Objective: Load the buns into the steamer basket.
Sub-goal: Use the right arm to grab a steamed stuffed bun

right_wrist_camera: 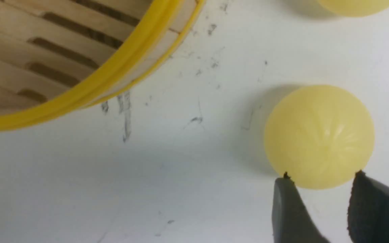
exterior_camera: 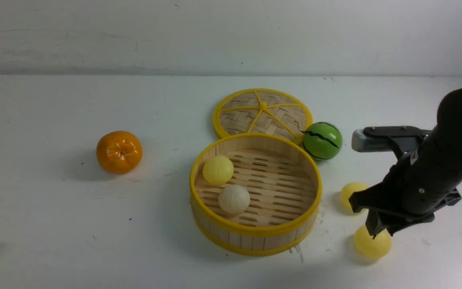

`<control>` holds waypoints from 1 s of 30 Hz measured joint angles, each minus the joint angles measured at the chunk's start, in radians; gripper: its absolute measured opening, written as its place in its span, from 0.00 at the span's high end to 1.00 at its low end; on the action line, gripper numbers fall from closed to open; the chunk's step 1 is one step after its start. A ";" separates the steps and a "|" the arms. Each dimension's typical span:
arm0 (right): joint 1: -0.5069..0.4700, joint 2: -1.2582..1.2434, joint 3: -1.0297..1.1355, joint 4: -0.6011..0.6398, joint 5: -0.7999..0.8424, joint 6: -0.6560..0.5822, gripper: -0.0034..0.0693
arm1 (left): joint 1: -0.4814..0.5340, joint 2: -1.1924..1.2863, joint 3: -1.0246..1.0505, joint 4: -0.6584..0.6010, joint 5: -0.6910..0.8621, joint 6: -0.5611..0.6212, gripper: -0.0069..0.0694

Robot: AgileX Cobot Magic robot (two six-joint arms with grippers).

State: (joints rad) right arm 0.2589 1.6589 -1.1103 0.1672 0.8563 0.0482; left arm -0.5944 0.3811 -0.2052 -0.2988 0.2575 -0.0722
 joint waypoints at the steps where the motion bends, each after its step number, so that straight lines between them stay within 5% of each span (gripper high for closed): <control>1: -0.007 0.013 -0.005 0.004 -0.002 0.000 0.59 | 0.000 0.000 0.000 0.000 0.000 0.000 0.92; 19: -0.051 0.128 -0.011 0.018 -0.105 -0.003 0.62 | 0.000 0.000 0.000 0.000 0.000 0.000 0.91; 24: -0.051 0.128 -0.012 0.018 -0.104 -0.007 0.71 | 0.000 0.000 0.000 0.000 0.000 0.000 0.90; 30: -0.051 0.117 -0.012 0.025 -0.066 -0.048 0.95 | 0.000 0.000 0.000 0.000 0.000 0.000 0.90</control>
State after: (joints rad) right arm 0.2075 1.7759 -1.1226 0.1919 0.7908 0.0000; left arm -0.5944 0.3811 -0.2052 -0.2988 0.2571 -0.0722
